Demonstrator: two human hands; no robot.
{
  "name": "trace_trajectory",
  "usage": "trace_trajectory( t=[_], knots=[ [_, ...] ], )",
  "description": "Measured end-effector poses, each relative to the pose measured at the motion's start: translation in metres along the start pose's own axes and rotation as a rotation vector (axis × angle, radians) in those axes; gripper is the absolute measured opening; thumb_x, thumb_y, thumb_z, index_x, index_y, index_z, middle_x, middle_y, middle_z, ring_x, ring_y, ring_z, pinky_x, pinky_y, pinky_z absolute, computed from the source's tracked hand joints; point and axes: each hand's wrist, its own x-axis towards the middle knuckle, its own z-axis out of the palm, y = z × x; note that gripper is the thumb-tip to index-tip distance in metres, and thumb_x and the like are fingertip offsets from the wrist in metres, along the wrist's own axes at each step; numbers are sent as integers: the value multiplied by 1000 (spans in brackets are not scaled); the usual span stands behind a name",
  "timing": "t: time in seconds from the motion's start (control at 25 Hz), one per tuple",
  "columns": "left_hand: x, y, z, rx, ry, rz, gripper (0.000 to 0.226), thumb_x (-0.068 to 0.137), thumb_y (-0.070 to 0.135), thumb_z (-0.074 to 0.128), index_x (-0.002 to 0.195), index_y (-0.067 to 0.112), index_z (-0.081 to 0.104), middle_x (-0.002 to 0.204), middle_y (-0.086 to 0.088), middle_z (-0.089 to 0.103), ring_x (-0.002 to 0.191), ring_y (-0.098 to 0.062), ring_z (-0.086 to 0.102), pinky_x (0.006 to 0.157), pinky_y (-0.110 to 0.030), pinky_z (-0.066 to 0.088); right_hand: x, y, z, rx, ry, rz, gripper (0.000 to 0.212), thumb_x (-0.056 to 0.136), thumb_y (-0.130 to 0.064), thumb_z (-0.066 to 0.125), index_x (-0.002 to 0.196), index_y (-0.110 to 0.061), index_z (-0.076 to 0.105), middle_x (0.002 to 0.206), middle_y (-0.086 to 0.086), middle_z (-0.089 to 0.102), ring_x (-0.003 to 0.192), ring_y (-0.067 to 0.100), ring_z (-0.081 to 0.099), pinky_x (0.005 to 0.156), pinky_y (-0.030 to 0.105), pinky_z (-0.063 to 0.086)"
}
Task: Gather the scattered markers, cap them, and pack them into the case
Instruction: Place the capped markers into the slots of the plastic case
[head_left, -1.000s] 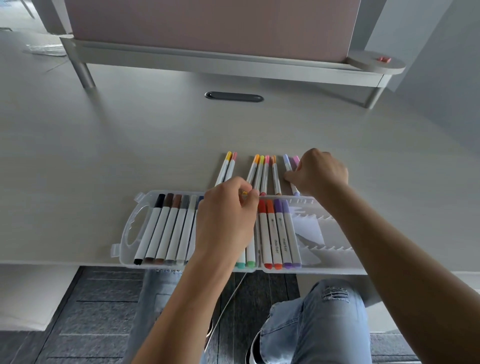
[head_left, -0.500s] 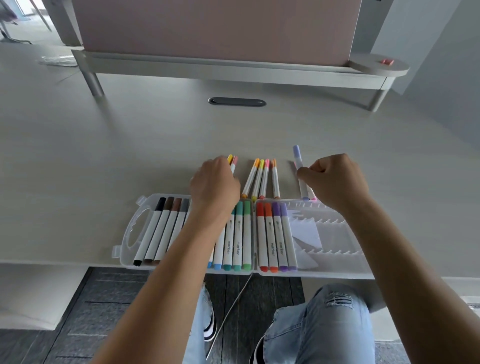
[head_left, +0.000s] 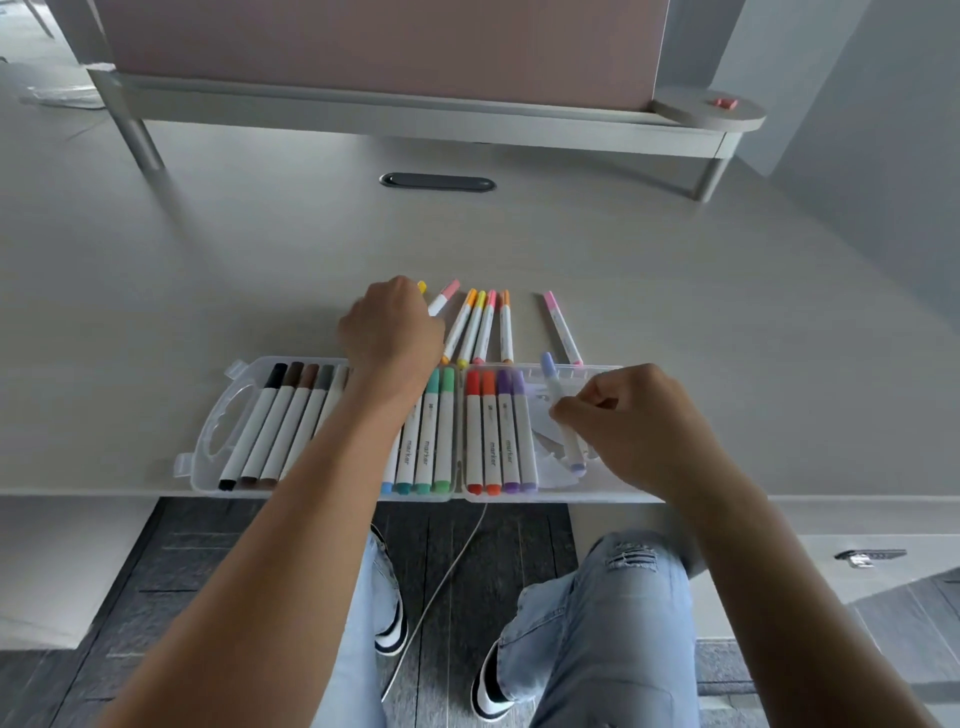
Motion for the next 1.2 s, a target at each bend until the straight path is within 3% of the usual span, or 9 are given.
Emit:
trace_trajectory(
  t=[0.16, 0.24, 0.32, 0.56, 0.68, 0.8, 0.88, 1.04, 1.2],
  knots=[
    [-17, 1, -10, -150, 87, -13, 18, 90, 25, 64, 86, 8, 64, 81, -9, 63, 70, -30, 57, 56, -30, 33, -9, 1, 14, -98, 28, -21, 37, 87, -41, 66, 72, -8, 74, 61, 7, 69, 49, 15, 51, 53, 26, 44],
    [-36, 1, -17, -264, 80, 3, 21, 91, 27, 64, 85, 8, 68, 69, -1, 61, 59, -21, 58, 47, -27, 29, -12, -3, 17, -150, 36, -17, 37, 90, -42, 66, 73, -10, 75, 58, -1, 69, 50, 14, 57, 50, 23, 42],
    [-60, 2, -23, -405, 26, 24, 18, 92, 26, 65, 84, 10, 69, 65, 3, 62, 55, -11, 58, 46, -25, 35, -12, -4, 18, -138, 24, -4, 38, 94, -44, 66, 72, -14, 76, 62, -10, 70, 54, 12, 63, 48, 22, 43],
    [-119, 0, -30, -597, -60, 56, 21, 94, 24, 64, 113, 16, 68, 87, 5, 70, 65, -2, 59, 53, -11, 41, -15, -3, 18, -50, 36, -16, 34, 97, -40, 68, 69, -22, 75, 72, -13, 74, 63, 11, 68, 52, 22, 46],
    [-132, -2, -28, -606, -75, 83, 26, 96, 25, 61, 120, 20, 66, 88, 8, 69, 72, -5, 64, 64, -26, 55, -11, -3, 18, -57, 49, -33, 30, 93, -37, 73, 66, -25, 74, 69, -11, 73, 66, 12, 68, 57, 26, 49],
    [-136, -2, -24, -591, -69, 120, 29, 96, 25, 60, 124, 24, 65, 86, 6, 70, 69, -3, 60, 60, -16, 46, -9, -1, 17, -62, 15, -42, 24, 91, -39, 76, 72, -26, 77, 73, -11, 73, 69, 13, 69, 66, 29, 57],
    [-138, 2, -21, -576, -59, 146, 32, 95, 23, 60, 127, 25, 64, 82, 3, 69, 64, -4, 55, 57, -10, 38, -11, 2, 16, -65, 31, -48, 26, 90, -43, 75, 71, -26, 78, 70, -12, 72, 68, 11, 68, 61, 27, 54],
    [-145, 22, -10, -527, -65, 239, 34, 96, 20, 58, 129, 21, 65, 77, 3, 65, 60, -8, 53, 69, -33, 53, -18, 13, 15, 76, 194, -63, 31, 92, -36, 71, 64, -22, 72, 57, -7, 69, 56, 13, 65, 56, 30, 51],
    [-153, 45, 5, -387, -53, 280, 36, 96, 28, 60, 131, 18, 64, 102, 1, 75, 88, -16, 68, 90, -42, 54, -18, 26, -4, 129, 376, -88, 31, 95, -34, 67, 70, -16, 73, 55, 0, 63, 56, 21, 59, 57, 30, 47]
  ],
)
